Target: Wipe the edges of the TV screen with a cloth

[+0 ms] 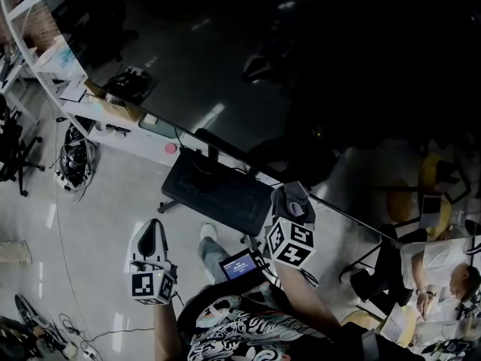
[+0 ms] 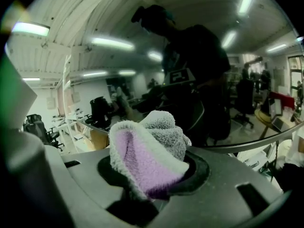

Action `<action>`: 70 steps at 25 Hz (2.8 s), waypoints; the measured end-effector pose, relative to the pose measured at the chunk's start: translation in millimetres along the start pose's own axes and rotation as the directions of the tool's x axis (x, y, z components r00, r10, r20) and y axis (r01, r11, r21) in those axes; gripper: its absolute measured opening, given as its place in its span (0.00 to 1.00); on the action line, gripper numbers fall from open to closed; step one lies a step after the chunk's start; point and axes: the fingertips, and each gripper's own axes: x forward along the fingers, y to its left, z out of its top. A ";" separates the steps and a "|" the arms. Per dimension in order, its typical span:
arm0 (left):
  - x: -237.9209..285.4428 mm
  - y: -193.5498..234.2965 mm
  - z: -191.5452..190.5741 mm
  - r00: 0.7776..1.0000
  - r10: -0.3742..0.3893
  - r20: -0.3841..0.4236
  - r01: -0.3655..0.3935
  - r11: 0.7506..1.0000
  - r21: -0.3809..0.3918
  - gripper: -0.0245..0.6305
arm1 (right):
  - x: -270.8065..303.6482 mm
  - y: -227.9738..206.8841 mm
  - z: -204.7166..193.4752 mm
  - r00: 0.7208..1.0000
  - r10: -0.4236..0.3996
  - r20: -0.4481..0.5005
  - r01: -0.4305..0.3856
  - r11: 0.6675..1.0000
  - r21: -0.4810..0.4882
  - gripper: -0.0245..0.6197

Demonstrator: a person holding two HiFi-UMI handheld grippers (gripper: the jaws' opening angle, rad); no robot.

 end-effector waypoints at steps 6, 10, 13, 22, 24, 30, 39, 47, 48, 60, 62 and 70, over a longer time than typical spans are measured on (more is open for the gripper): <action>-3.6 6.5 -0.1 1.000 0.009 -0.004 -0.009 1.000 0.007 0.06 | 6.1 7.5 0.2 1.000 -0.004 0.005 0.004 1.000 -0.007 0.36; -12.1 10.9 0.8 1.000 0.022 -0.007 -0.022 1.000 0.007 0.06 | 7.8 14.4 1.5 1.000 -0.001 0.002 0.001 1.000 -0.002 0.36; -13.7 19.3 3.8 0.999 0.040 -0.010 -0.040 0.999 0.004 0.06 | 11.6 21.9 3.5 1.000 0.004 0.005 -0.004 1.000 -0.003 0.36; -18.5 38.7 10.3 0.997 0.082 0.004 -0.082 0.996 0.025 0.06 | 19.0 37.4 4.0 1.000 0.020 0.004 -0.020 1.000 -0.012 0.36; -16.7 41.6 10.5 0.996 0.089 0.000 -0.089 0.995 0.034 0.06 | 21.7 41.6 3.8 1.000 0.026 0.005 -0.025 0.999 -0.019 0.36; 1.8 34.7 16.5 0.998 0.059 -0.008 -0.057 0.993 0.104 0.06 | 22.6 48.4 4.4 0.999 0.037 0.018 -0.037 0.999 -0.038 0.36; 51.4 18.8 26.6 0.999 -0.028 -0.037 0.033 0.990 0.134 0.06 | 20.6 49.7 4.7 0.998 0.050 0.033 -0.048 0.997 -0.053 0.36; 75.7 7.7 28.6 0.996 -0.073 -0.058 0.081 0.985 0.154 0.06 | 23.4 50.6 3.0 0.999 0.045 0.030 -0.043 0.998 -0.055 0.36; 76.5 7.4 29.4 0.995 -0.076 -0.059 0.084 0.984 0.156 0.06 | 22.9 50.6 3.4 0.999 0.041 0.032 -0.040 0.998 -0.057 0.36; 93.7 17.6 34.8 0.991 -0.115 -0.065 0.124 0.979 0.164 0.06 | 26.2 59.4 5.6 0.999 0.011 0.039 -0.008 0.996 -0.084 0.36; 99.5 21.0 34.4 0.990 -0.123 -0.068 0.133 0.978 0.159 0.06 | 26.8 60.5 5.6 0.999 0.003 0.039 0.000 0.996 -0.090 0.36; 130.6 35.6 41.4 0.984 -0.167 -0.059 0.174 0.974 0.146 0.06 | 36.0 71.7 7.2 0.999 -0.032 0.025 0.033 0.997 -0.077 0.36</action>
